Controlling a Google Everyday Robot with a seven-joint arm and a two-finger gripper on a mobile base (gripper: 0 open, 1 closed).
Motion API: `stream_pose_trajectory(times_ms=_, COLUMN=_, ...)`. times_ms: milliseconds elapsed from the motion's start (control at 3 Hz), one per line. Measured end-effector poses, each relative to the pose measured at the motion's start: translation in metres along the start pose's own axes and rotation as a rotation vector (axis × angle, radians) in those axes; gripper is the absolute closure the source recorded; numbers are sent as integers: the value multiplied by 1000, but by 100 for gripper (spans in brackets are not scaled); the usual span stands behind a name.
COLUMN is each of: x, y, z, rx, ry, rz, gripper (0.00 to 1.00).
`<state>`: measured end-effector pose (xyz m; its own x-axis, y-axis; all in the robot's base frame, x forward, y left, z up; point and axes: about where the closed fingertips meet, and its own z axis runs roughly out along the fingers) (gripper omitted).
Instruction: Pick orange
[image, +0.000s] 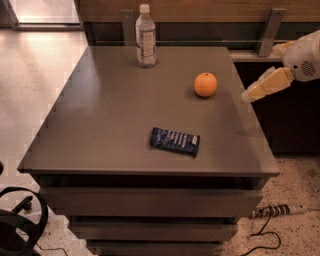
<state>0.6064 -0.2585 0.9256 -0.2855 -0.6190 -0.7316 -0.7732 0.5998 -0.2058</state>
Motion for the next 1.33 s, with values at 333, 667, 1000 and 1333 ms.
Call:
stream_pose_trajectory(times_ms=333, x=-2, y=-9, z=33, rx=-36, ry=-59, rz=39, gripper=0)
stream_pose_trajectory(times_ms=667, x=-2, y=-10, z=65, rx=-80, ry=-94, rz=72, gripper=0)
stream_pose_trajectory(times_ms=1000, x=-6, y=-7, z=92, rx=-116, ry=-127, rz=91, gripper=0)
stream_pose_trajectory(times_ms=1333, x=-14, y=-7, z=114, rx=-139, ry=-169, rz=98, gripper=0)
